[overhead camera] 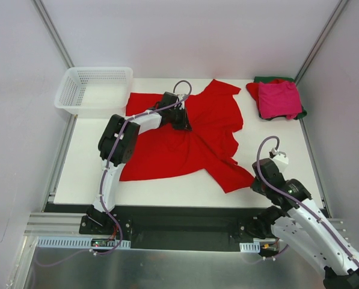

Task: Fold and stack the t-shirts
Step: Flatten out the tshirt

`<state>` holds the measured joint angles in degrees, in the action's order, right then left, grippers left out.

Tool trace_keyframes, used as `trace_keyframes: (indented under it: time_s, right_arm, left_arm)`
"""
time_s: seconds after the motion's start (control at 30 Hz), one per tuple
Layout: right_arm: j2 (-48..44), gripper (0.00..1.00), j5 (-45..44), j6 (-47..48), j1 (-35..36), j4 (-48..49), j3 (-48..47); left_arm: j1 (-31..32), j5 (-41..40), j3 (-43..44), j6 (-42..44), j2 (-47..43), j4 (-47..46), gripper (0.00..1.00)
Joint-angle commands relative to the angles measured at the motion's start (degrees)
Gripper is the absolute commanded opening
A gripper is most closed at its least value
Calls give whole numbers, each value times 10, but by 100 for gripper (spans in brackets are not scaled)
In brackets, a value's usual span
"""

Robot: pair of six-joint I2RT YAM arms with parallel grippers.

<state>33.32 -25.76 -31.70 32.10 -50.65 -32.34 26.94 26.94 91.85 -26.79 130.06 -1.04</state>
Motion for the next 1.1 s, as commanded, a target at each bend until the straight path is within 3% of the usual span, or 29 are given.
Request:
trace_keyframes:
  time_s: [0.0,0.03,0.07,0.13,0.23,0.47,0.6,0.67,0.8,0.83,0.87,0.9,0.93,1.0,1.03,1.07]
  right_arm:
    - [-3,28,20,-8,10,-58,-36]
    - [-4,45,15,-12,14,-60,-37]
    - [-4,49,11,-14,19,-64,-39]
    - [-13,54,0,-14,22,-61,-41]
    - [-13,56,-20,0,24,-43,-51]
    - [79,55,-43,71,24,94,-76]
    - [134,56,-54,90,24,163,-90]
    - [174,51,-47,105,24,213,-96]
    - [270,32,-34,123,19,272,-125]
    - [284,16,-25,126,10,283,-131]
    - [294,9,-13,133,3,312,-136]
    - [315,3,14,141,-5,325,-146]
    - [325,1,32,146,-29,339,-152]
    - [364,1,81,155,-56,372,-176]
    - [383,1,97,161,-81,377,-190]
    - [401,1,116,166,-92,391,-201]
  left_arm:
    - [0,-12,-11,16,-32,23,0]
    - [0,-12,-11,16,-33,23,15]
    - [0,-12,-12,16,-37,23,24]
    - [1,-13,-14,16,-41,23,49]
    - [6,-2,-16,18,-56,22,64]
    - [25,23,-11,24,-126,16,77]
    - [35,45,-20,18,-162,14,78]
    - [43,48,-30,19,-190,12,78]
    - [50,51,-52,32,-243,12,72]
    - [49,44,-62,36,-255,12,68]
    - [47,21,-87,39,-284,12,61]
    - [46,9,-100,46,-299,12,55]
    - [45,-2,-116,50,-313,12,33]
    - [44,-49,-165,59,-348,12,8]
    - [42,-67,-183,59,-357,11,0]
    - [41,-79,-215,60,-373,12,0]
